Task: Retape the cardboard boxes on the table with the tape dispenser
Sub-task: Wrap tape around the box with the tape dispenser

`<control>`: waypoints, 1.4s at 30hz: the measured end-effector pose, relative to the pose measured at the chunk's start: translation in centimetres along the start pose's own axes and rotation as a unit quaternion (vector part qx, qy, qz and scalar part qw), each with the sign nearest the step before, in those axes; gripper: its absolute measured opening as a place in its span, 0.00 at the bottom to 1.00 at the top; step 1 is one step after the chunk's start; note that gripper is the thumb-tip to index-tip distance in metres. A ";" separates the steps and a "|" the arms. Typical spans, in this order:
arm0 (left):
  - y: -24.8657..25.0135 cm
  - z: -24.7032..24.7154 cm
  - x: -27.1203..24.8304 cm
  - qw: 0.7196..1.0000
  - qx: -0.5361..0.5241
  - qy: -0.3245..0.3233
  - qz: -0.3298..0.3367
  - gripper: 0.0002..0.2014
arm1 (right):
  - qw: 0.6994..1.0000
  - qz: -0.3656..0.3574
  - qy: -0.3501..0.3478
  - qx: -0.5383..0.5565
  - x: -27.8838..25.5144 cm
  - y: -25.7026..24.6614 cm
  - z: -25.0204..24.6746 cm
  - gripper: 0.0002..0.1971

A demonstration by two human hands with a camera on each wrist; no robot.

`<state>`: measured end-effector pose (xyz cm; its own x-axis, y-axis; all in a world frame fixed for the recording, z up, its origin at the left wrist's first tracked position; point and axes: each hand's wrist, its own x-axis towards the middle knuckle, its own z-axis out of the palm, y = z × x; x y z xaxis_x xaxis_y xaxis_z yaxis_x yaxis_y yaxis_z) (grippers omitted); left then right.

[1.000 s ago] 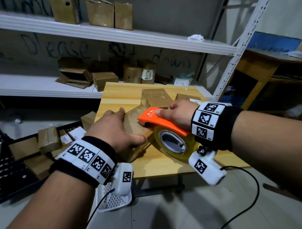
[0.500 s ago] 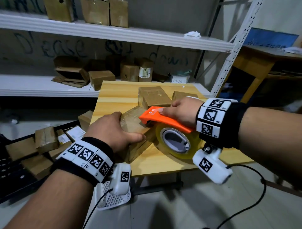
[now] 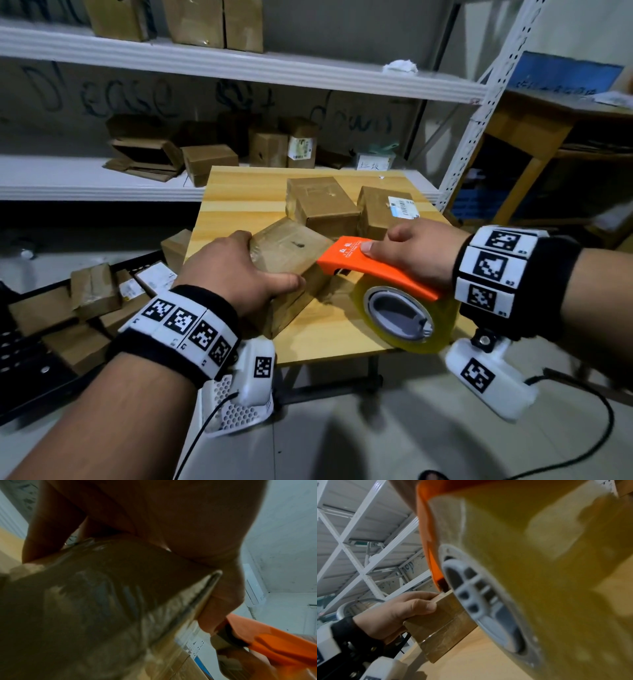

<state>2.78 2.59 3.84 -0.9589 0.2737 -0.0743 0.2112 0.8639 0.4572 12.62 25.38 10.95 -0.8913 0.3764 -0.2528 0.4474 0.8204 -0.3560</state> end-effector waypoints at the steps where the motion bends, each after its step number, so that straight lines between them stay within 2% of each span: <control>1: 0.0 0.0 0.0 1.000 0.003 -0.002 0.000 0.51 | 1.000 0.003 -0.004 0.007 -0.1 0.3 0.0 0.24; 6: -0.1 -0.1 0.1 1.000 0.012 -0.006 0.002 0.53 | 0.999 0.014 -0.019 0.025 -0.5 1.2 0.1 0.23; 10: -0.3 0.0 0.1 1.000 -0.008 -0.020 0.024 0.62 | 0.999 0.017 -0.029 0.000 0.1 1.0 0.9 0.23; 14: -0.3 -0.3 0.1 0.998 -0.029 -0.046 0.037 0.60 | 0.999 0.025 -0.042 0.006 0.6 0.8 1.6 0.23; 16: -0.2 -0.4 0.2 0.998 -0.001 -0.055 0.028 0.60 | 0.999 0.024 -0.042 0.010 0.8 0.8 1.7 0.22; 18: 0.1 -0.5 0.3 0.996 0.075 -0.047 0.023 0.58 | 0.999 0.022 -0.043 0.014 0.8 0.8 1.8 0.23; 19: 0.3 -0.6 0.3 0.992 0.112 -0.034 0.036 0.56 | 0.999 0.021 -0.043 0.016 0.9 0.8 1.9 0.23; 21: 0.9 -0.5 0.0 0.986 0.130 -0.016 0.102 0.52 | 0.999 0.018 -0.044 0.020 1.0 1.0 2.0 0.23; 23: 1.3 -0.2 -0.2 0.978 0.115 -0.029 0.172 0.48 | 0.998 0.019 -0.047 0.022 1.0 1.2 2.0 0.23; 24: 1.3 0.1 -0.1 0.975 0.116 -0.042 0.186 0.45 | 0.998 0.022 -0.049 0.021 1.0 1.2 2.0 0.23; 28: 1.3 0.3 0.2 0.978 0.108 -0.054 0.169 0.36 | 0.998 0.027 -0.054 0.026 0.7 1.6 1.5 0.24; 37: 1.7 0.7 0.1 0.986 0.080 -0.048 0.137 0.35 | 0.996 0.064 -0.056 0.033 -0.4 4.2 0.2 0.31; 42: 1.7 0.8 -0.1 0.986 0.082 -0.042 0.136 0.35 | 0.996 0.053 -0.065 -0.006 0.0 3.2 0.3 0.25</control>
<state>3.40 4.35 3.87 -0.8453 0.5324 -0.0455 0.4921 0.8088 0.3220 14.06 27.86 9.52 -0.8216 0.4034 -0.4028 0.5373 0.7840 -0.3108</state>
